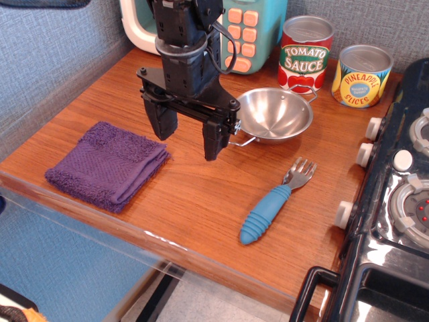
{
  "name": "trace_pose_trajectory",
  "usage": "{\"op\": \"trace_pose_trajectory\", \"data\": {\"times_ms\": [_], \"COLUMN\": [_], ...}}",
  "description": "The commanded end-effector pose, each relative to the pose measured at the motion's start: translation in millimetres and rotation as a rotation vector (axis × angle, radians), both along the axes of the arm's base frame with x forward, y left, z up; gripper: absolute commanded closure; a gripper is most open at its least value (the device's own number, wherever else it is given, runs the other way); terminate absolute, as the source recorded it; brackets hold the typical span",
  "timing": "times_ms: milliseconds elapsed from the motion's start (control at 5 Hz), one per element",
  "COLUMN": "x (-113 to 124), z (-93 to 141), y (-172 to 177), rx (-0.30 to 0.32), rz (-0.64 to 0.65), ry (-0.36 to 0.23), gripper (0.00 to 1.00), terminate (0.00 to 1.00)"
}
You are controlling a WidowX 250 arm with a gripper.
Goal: Place the metal bowl on the purple towel.
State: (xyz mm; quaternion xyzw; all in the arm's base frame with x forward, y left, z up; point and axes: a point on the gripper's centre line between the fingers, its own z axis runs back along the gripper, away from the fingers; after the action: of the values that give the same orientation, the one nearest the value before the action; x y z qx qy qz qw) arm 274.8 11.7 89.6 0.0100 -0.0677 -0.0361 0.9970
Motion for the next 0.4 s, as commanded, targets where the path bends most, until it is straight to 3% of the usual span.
{"op": "trace_pose_trajectory", "data": {"times_ms": [0, 200], "x": [0.0, 27.5], "z": [0.0, 3.7], "y": [0.0, 9.8], "rx": [0.0, -0.01], "rz": [0.0, 0.06], "ry": [0.0, -0.012], "gripper": [0.0, 0.0], "terminate": [0.0, 0.0]}}
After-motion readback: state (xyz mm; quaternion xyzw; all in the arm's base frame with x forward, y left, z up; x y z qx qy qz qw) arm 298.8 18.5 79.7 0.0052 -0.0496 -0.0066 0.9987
